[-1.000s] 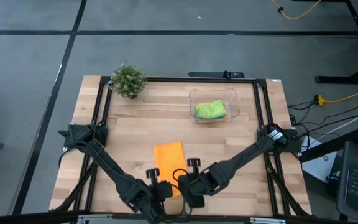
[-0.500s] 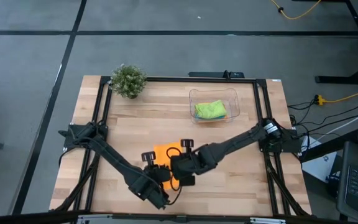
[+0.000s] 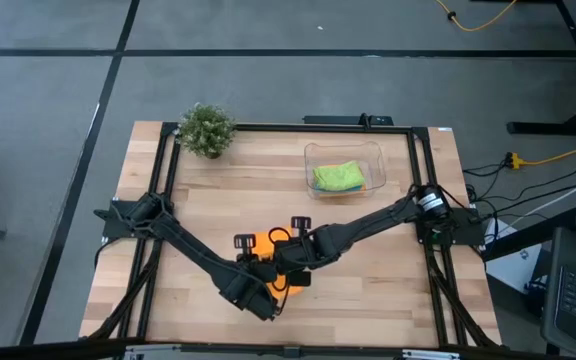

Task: Fold microfiber towels
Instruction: Fold the orange microfiber cloth

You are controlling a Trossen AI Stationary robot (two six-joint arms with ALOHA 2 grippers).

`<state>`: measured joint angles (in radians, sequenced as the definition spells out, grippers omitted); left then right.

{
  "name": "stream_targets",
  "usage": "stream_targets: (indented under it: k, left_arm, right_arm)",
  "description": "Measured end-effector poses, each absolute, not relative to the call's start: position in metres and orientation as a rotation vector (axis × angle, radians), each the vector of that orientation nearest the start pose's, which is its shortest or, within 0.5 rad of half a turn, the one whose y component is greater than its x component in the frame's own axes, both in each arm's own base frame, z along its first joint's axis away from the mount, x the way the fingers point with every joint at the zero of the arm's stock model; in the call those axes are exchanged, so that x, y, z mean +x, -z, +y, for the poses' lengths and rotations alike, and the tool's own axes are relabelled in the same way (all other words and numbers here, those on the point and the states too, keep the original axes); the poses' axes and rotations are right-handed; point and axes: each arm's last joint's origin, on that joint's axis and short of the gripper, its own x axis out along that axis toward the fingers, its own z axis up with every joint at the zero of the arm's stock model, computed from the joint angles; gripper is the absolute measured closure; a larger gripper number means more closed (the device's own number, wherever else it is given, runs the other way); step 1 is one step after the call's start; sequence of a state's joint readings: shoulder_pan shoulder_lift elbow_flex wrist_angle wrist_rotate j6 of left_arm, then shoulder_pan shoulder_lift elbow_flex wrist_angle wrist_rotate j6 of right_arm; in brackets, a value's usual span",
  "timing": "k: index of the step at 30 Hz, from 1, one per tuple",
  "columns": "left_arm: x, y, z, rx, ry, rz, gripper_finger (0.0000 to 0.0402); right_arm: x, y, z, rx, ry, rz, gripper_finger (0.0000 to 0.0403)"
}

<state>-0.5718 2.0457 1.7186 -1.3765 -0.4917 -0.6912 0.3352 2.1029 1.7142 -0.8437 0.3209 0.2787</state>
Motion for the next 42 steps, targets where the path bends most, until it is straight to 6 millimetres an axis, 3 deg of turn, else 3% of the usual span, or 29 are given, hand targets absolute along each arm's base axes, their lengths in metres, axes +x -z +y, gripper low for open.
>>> stream_targets:
  k: [5, 15, 23, 33, 42]
  left_arm:
    - [0.328, -0.209, -0.184, 0.345, -0.435, 1.366, 0.0401]
    - [0.331, -0.189, -0.163, 0.376, -0.466, 1.404, 0.0401]
    - [0.332, -0.184, -0.159, 0.359, -0.444, 1.437, 0.0400]
    - [0.337, -0.183, -0.147, 0.319, -0.463, 1.466, 0.0325]
    - [0.330, -0.188, -0.140, 0.418, -0.547, 1.489, 0.0292]
  right_arm:
    - [0.418, -0.194, 0.122, -0.158, 0.182, 1.136, 0.0403]
    - [0.425, -0.193, 0.091, -0.144, 0.217, 1.151, 0.0402]
    - [0.429, -0.197, 0.087, -0.109, 0.211, 1.124, 0.0354]
    - [0.428, -0.196, 0.086, -0.094, 0.227, 1.137, 0.0288]
    - [0.424, -0.199, 0.087, -0.004, 0.195, 1.196, 0.0275]
